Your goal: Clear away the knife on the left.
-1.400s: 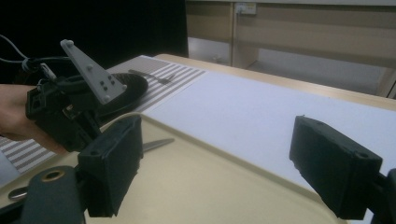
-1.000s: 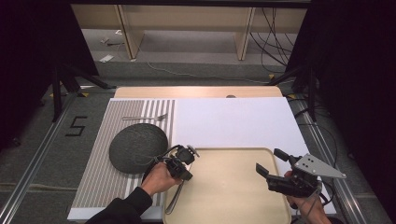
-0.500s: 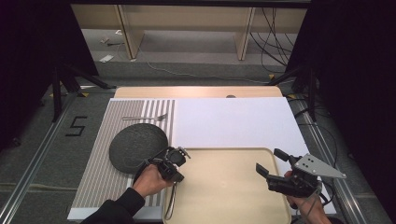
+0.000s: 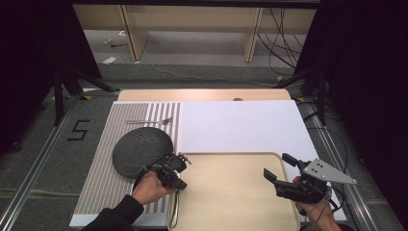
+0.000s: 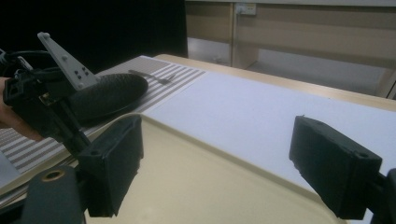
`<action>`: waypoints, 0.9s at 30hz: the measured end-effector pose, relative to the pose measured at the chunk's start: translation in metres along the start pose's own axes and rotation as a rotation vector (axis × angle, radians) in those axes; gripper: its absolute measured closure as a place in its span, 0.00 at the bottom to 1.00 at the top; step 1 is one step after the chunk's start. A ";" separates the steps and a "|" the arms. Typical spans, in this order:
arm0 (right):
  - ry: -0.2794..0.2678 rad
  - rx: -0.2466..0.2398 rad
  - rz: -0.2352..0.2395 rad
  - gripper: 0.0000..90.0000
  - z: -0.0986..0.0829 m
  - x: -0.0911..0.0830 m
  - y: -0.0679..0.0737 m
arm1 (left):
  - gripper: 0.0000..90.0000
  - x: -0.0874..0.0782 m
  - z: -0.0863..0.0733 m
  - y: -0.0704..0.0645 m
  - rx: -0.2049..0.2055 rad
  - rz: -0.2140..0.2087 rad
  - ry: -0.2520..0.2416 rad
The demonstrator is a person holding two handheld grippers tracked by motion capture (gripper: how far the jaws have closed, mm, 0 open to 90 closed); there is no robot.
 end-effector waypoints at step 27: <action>-0.003 0.001 0.006 0.20 0.000 0.000 0.001 | 0.17 -0.062 0.028 -0.022 0.026 -0.093 -0.491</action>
Point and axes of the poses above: each handheld gripper's, and its own axes: x roughly forward along the jaws, z roughly out of its top, y roughly to its left, the point moved 9 cm from there along x, roughly forward along the jaws, and after that the axes turned 1 degree about -z, right-handed, at the moved point
